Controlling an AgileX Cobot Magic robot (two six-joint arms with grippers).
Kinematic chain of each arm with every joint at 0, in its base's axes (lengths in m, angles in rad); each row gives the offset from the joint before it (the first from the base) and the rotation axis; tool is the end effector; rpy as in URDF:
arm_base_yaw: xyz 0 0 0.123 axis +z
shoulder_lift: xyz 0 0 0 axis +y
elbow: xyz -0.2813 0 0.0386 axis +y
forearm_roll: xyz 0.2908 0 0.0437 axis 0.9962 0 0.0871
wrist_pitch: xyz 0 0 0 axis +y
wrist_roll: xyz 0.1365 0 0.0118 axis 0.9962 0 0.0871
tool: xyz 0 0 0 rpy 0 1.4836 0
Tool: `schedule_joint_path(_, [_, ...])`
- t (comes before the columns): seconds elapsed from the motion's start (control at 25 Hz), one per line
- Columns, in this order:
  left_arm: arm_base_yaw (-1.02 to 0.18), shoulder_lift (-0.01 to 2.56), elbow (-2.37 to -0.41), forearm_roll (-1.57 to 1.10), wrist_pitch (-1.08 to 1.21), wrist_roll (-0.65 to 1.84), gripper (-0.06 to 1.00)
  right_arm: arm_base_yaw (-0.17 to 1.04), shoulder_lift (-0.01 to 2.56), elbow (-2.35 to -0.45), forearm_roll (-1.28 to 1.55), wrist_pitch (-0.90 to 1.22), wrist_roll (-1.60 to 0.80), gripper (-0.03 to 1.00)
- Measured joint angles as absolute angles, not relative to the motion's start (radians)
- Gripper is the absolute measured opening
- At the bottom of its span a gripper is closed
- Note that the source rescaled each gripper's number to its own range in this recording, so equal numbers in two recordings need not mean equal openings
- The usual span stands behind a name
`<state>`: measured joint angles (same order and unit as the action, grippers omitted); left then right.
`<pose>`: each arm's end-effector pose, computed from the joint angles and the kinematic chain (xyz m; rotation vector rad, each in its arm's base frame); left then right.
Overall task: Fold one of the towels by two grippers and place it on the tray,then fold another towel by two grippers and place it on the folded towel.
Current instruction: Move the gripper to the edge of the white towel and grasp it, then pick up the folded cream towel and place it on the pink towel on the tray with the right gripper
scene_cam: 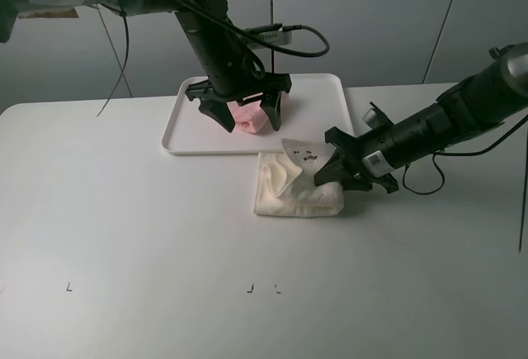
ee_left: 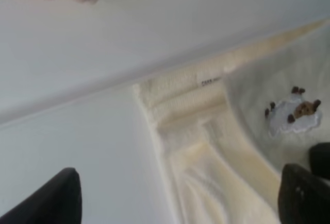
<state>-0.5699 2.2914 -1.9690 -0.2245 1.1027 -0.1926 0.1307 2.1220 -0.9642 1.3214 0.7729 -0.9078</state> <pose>0.4370 -0.3124 0.1279 0.4434 2.9422 -0.4234 0.3480 0.1393 -0.0037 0.1235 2.8332 1.1598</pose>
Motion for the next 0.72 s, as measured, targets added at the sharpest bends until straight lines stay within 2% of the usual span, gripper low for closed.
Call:
schedule_joint_path(0.08, [-0.570, 2.291, -1.969, -0.224, 1.103, -0.180, 0.97, 0.131, 2.122, -0.964, 1.321, 0.772, -0.916, 0.10])
schedule_joint_path(0.4, [-0.570, 2.287, -1.943, -0.245, 1.140, -0.057, 0.97, 0.131, 2.106, -0.964, 1.318, 0.777, -0.928, 0.08])
schedule_joint_path(0.72, [-0.570, 2.062, -1.564, -0.218, 0.914, -0.039, 0.97, 0.131, 2.039, -0.964, 1.267, 0.783, -0.928, 0.08])
